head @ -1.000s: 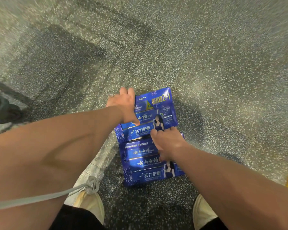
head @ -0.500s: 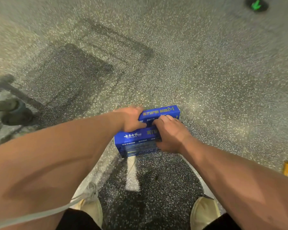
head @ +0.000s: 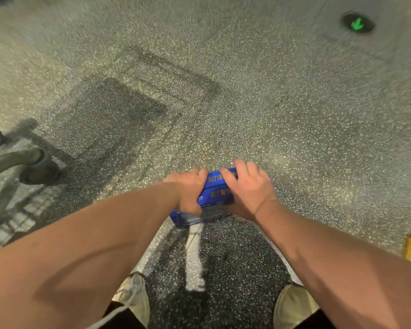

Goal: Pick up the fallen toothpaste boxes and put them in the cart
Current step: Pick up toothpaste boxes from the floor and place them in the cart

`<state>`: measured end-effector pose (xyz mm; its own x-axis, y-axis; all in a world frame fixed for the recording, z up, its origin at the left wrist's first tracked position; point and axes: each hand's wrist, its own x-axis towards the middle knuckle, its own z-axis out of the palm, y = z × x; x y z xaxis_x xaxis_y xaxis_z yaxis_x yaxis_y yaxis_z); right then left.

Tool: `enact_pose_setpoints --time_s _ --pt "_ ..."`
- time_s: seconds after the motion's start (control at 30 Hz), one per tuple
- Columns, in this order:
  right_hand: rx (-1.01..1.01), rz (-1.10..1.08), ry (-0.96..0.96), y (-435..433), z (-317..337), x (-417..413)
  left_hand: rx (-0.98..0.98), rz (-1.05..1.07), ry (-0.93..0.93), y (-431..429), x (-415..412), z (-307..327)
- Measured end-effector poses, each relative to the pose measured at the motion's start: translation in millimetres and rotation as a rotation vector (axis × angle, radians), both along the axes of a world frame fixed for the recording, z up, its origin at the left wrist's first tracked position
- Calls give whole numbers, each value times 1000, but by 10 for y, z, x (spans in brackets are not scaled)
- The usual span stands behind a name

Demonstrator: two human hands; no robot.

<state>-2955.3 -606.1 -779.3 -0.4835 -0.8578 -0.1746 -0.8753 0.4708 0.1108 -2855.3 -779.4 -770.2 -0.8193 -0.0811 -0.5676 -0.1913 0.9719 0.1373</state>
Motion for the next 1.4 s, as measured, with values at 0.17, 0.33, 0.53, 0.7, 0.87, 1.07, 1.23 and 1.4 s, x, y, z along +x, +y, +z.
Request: enact_pose_setpoints --time_s 0.17,0.33,0.53,0.7,0.87,1.07,1.23,1.4 --pt "71 53 -8 8 -43 -37 -45 -135 105 -1 -5 -45" --pt "72 59 -166 -42 -7 -27 -49 -128 128 5 30 -56" --pt "107 26 -290 -117 40 -45 -158 -125 157 83 12 -158" --pt "179 -10 -357 -210 72 -100 -144 -45 147 87 -40 -225" --pt "158 1 -346 -214 21 -123 -131 -43 144 53 -75 -197" --pt "274 -12 -429 -234 234 -166 -102 -10 99 102 -90 44" --pt "276 -22 -395 -193 1126 37 -77 -31 150 149 126 965" --pt "239 34 -374 -263 2683 272 -73 10 133 99 428 2544"
